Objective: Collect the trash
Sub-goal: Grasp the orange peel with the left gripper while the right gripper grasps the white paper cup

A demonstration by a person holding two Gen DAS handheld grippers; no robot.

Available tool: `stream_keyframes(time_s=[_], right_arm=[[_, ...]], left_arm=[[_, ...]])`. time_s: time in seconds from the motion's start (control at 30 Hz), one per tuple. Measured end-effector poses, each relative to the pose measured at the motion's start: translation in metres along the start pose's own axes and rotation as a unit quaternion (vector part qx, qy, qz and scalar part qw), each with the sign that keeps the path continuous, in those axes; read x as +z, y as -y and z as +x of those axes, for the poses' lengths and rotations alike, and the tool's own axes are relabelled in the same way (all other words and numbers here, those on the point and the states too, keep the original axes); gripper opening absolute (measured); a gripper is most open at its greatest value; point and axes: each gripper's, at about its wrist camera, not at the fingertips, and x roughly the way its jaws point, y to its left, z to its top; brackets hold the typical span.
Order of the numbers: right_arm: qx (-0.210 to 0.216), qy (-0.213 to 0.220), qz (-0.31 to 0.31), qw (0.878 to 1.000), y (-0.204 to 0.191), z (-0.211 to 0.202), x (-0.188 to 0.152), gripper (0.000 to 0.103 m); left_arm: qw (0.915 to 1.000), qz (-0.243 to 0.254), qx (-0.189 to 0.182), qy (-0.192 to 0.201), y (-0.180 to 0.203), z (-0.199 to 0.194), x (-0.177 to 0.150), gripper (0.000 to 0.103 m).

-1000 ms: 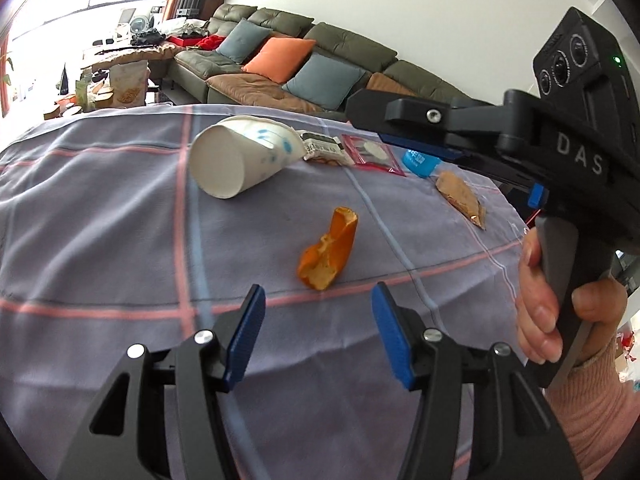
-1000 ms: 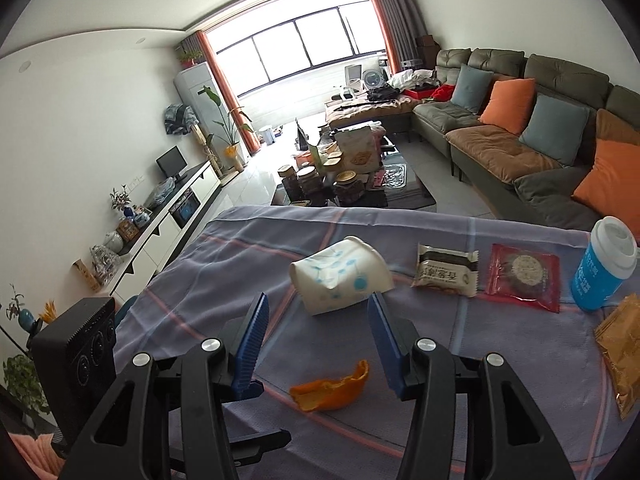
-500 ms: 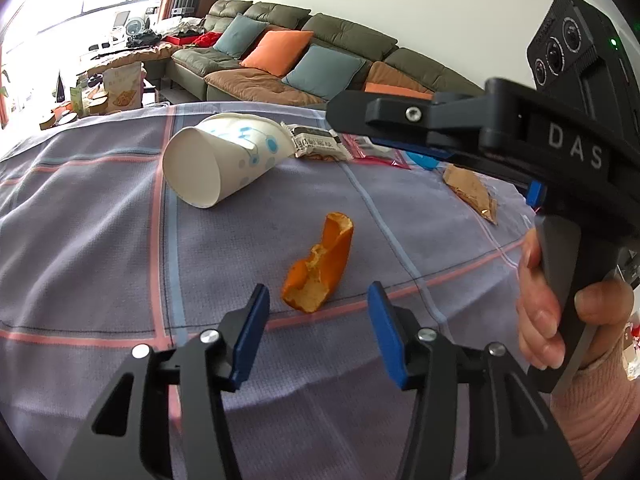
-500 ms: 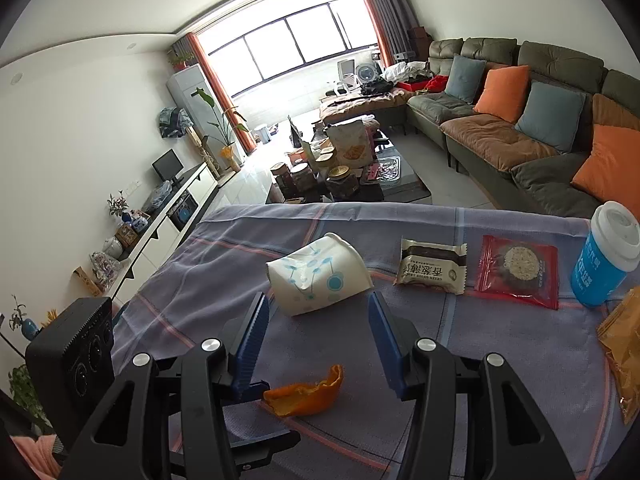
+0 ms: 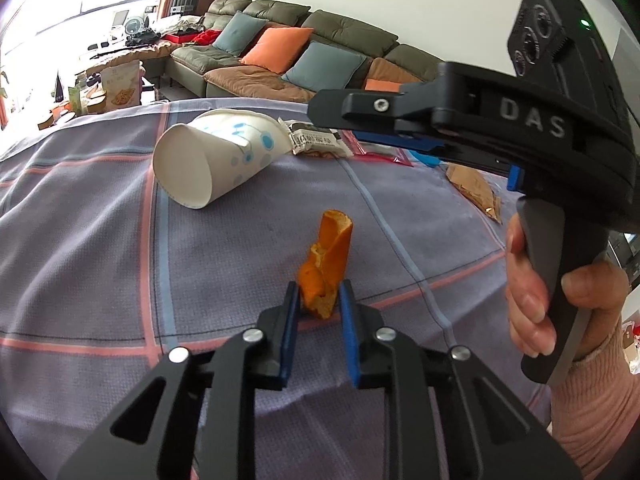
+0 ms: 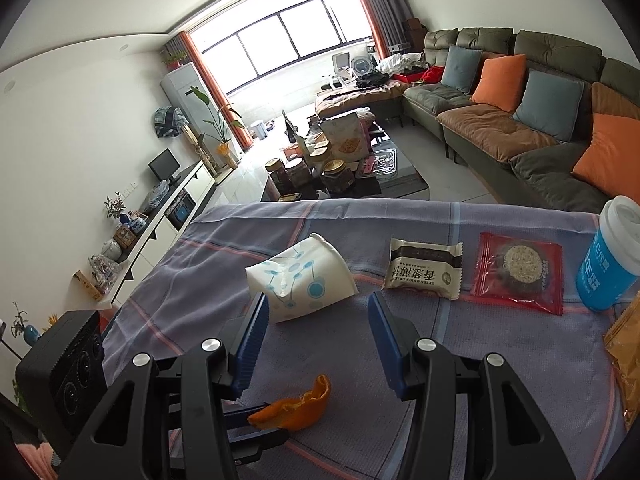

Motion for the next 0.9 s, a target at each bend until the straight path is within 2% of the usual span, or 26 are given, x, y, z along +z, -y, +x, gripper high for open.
stream_keyframes(time_s=[0.1, 0.37, 0.63, 0.77, 0.9], right_arm=[[-0.006, -0.005, -0.008, 1.0, 0.001, 0.007, 0.005, 0.052], [0.0, -0.035, -0.006, 0.999, 0.012, 0.045, 0.024, 0.052], [0.06, -0.077, 0.017, 0.995, 0.024, 0.074, 0.027, 0.054], [0.072, -0.08, 0.003, 0.994, 0.015, 0.07, 0.017, 0.05], [0.074, -0.076, -0.017, 0.994, 0.001, 0.058, 0.007, 0.04]], left_arm=[[1.0, -0.001, 0.002, 0.004, 0.0, -0.001, 0.0, 0.015], [0.9997, -0.015, -0.002, 0.02, -0.008, -0.018, -0.006, 0.014], [0.9984, -0.038, 0.01, 0.04, -0.03, -0.05, -0.02, 0.014], [0.9971, -0.056, 0.015, 0.049, -0.044, -0.066, -0.029, 0.014], [0.9955, -0.072, 0.02, 0.058, -0.056, -0.08, -0.038, 0.014]])
